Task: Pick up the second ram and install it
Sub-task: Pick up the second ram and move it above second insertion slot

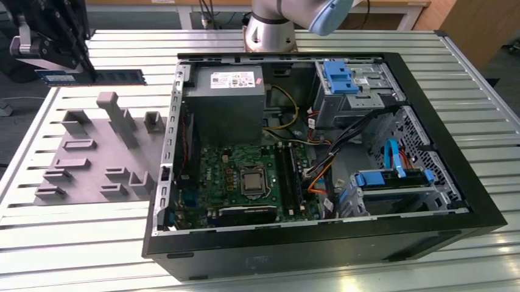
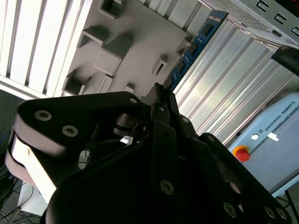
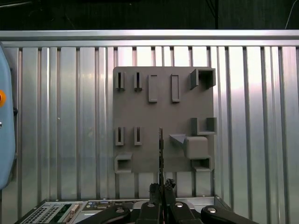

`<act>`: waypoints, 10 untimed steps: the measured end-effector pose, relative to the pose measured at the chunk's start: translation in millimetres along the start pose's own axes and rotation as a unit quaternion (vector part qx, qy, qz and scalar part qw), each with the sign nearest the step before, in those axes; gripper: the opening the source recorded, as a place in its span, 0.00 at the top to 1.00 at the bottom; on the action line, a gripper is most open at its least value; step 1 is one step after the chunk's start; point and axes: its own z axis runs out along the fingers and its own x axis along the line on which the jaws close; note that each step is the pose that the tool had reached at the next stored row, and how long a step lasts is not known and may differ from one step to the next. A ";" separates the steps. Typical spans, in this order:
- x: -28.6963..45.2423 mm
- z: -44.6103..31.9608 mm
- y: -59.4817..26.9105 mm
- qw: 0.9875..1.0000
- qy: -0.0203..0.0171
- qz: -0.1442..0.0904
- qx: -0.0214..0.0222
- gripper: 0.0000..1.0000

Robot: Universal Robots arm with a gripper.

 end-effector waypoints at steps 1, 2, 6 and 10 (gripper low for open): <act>0.0 0.0 -0.8 1.000 0.000 0.000 0.000 0.86; -0.1 0.0 -1.5 1.000 0.000 0.000 0.000 0.86; -0.2 -0.1 -4.8 1.000 0.000 0.000 0.000 0.86; -0.2 -0.1 -6.0 1.000 0.000 0.000 0.000 0.86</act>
